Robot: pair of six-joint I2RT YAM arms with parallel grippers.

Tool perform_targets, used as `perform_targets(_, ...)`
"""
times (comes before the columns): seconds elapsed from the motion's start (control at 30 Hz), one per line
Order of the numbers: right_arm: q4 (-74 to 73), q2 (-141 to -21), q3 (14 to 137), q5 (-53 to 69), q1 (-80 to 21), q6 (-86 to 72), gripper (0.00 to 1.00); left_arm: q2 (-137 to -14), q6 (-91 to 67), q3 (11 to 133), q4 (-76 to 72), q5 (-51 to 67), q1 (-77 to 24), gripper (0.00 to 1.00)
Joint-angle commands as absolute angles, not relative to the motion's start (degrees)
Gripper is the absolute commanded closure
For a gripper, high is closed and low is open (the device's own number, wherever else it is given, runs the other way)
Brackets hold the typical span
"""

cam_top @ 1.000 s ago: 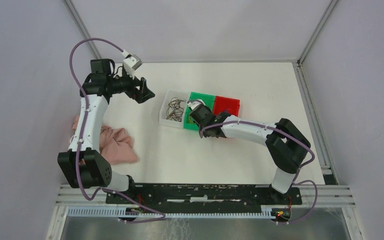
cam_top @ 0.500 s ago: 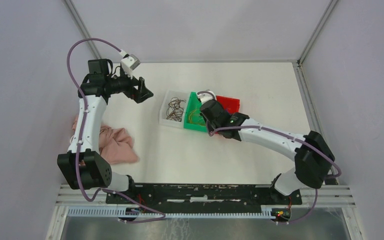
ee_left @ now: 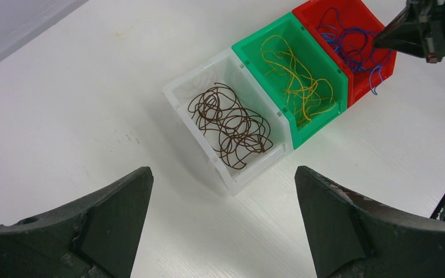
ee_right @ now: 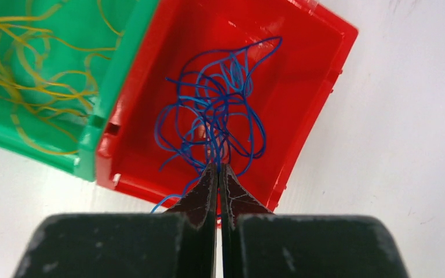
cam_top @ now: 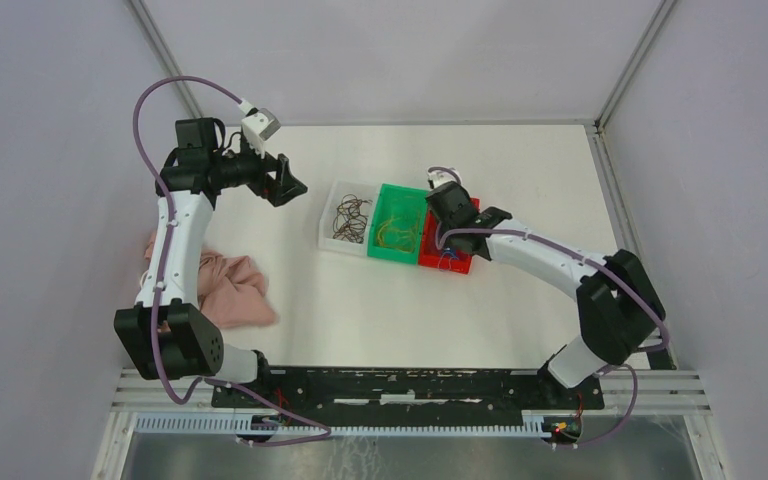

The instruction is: Untangle the cables

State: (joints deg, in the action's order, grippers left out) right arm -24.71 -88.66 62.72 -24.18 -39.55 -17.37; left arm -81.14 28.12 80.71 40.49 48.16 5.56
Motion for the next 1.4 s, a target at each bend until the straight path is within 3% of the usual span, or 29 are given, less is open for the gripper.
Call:
perform_targets(0.0,-26.2,-93.58,66.06,-23.87,-38.74,-17.67,1.0,-78.99,27.29,81.71,38.86,49.63,6.06,0.01)
perform_targets(0.47,-25.0,-105.8,72.85,-24.75,-38.47,-16.75,0.98,-80.43,26.7,78.28,37.66,49.05,6.11,0.01)
perform_targets(0.67,-24.91,-104.88,72.55,-25.02,-38.01,-16.13,0.56,-79.74,26.6,77.02,37.25,49.37,6.15,0.01)
perform_targets(0.77,-26.38,-102.82,74.25,-24.08,-37.89,-15.7,0.52,-78.84,26.0,76.84,36.58,49.48,6.15,0.01)
perform_targets(0.87,-29.04,-99.4,77.25,-23.55,-37.88,-15.2,0.59,-77.88,25.76,76.53,36.21,49.48,6.1,0.01)
perform_targets(0.93,-31.98,-97.72,80.01,-23.24,-37.88,-14.97,0.58,-77.26,25.66,75.83,35.85,49.36,6.15,0.01)
perform_targets(1.1,-37.04,-93.59,83.16,-23.95,-37.8,-14.64,0.38,-75.89,24.51,73.64,33.94,46.82,6.15,0.01)
perform_targets(1.23,-39.36,-88.38,82.12,-24.5,-36.41,-14.49,0.28,-75.29,23.16,71.96,31.43,44.13,6.1,0.01)
perform_targets(1.3,-37.27,-83.95,78.6,-23.37,-33.86,-14.77,0.19,-74.81,21.59,69.82,28.02,42.89,6.13,0.01)
perform_targets(1.37,-33.28,-78.4,72.87,-22.56,-29.89,-16.15,0.03,-74.01,18.24,65.72,22.04,40.99,6.1,0.01)
